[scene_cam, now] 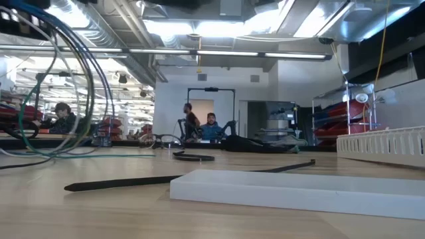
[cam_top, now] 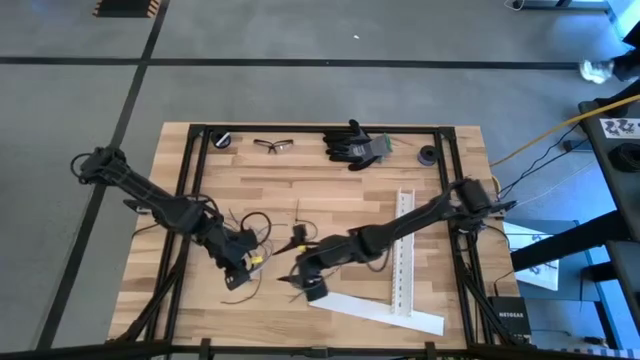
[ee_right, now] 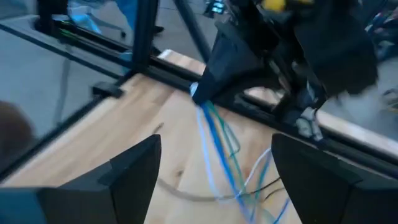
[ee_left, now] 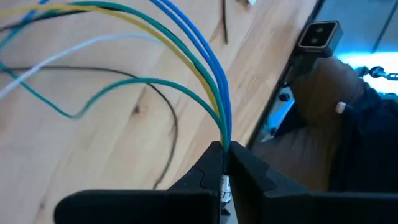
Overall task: Ziptie cables
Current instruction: Wrap the cable wires with the black zip tie
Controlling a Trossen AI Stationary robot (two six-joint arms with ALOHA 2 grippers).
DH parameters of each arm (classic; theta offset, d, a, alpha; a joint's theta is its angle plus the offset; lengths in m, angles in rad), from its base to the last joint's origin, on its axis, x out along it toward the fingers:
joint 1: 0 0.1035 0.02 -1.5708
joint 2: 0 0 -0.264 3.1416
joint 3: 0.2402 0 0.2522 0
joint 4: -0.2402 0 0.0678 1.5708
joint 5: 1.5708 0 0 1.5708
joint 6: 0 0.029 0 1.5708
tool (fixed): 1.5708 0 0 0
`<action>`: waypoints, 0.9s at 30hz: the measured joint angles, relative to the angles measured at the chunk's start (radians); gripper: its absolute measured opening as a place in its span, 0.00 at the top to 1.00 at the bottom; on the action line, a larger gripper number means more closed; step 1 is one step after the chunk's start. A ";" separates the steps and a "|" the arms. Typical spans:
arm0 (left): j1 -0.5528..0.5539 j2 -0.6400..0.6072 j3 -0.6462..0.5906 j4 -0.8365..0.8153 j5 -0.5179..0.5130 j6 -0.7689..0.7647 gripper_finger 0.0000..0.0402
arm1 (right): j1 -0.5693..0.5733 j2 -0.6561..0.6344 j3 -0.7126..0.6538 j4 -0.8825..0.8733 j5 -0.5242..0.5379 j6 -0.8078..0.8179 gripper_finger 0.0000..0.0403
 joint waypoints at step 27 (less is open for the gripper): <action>0.091 0.003 0.002 0.020 0.003 0.125 1.00 | -0.014 0.298 0.415 -0.319 0.171 -0.155 0.85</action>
